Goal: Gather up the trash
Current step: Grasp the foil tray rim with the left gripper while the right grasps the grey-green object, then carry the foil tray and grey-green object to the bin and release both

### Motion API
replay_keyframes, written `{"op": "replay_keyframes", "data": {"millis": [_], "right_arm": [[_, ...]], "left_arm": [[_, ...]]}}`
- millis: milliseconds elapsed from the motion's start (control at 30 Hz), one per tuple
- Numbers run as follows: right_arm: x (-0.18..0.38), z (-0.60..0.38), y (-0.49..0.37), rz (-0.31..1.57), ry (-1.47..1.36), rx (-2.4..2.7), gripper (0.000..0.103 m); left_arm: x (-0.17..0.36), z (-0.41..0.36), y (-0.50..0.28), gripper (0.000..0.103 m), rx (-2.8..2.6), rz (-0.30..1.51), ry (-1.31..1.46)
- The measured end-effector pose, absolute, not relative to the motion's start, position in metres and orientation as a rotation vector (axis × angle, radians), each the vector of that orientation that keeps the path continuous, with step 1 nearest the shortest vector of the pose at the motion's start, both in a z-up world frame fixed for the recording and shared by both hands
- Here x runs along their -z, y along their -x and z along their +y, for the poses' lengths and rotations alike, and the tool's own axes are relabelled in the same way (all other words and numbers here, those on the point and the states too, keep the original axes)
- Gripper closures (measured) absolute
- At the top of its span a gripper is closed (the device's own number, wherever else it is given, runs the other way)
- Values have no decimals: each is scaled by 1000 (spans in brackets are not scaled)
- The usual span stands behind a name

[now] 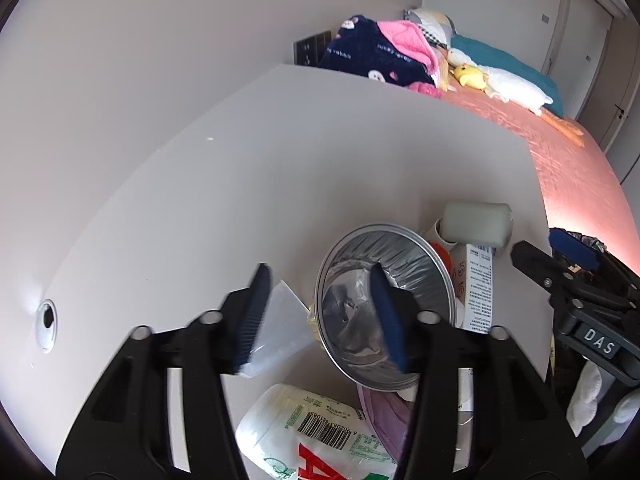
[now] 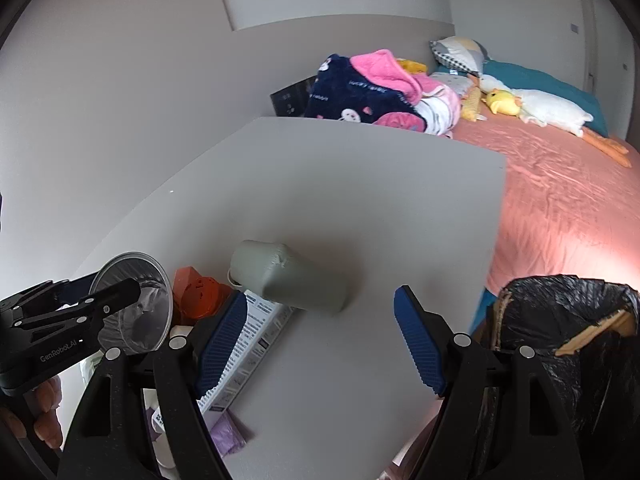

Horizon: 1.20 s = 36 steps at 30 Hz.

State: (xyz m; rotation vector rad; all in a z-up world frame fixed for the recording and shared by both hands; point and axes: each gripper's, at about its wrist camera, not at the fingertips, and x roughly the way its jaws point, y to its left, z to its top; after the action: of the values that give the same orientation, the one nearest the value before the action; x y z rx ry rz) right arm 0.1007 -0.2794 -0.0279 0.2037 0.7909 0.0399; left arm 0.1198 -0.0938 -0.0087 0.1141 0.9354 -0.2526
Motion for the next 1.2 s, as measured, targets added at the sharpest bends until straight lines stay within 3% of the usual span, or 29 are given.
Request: {"op": "replay_keyframes", "data": {"millis": [367, 433, 667, 1200], "right_arm": [[40, -267, -127, 808, -146, -86, 26], [40, -266, -129, 810, -145, -106, 41], [37, -266, -124, 787, -172, -108, 47], [-3, -281, -91, 707, -209, -80, 46]], "left_arm": [[14, -91, -123, 76, 262, 943, -120], [14, -90, -125, 77, 265, 944, -115], [11, -91, -126, 92, 291, 930, -106], [-12, -91, -123, 93, 302, 884, -78]]}}
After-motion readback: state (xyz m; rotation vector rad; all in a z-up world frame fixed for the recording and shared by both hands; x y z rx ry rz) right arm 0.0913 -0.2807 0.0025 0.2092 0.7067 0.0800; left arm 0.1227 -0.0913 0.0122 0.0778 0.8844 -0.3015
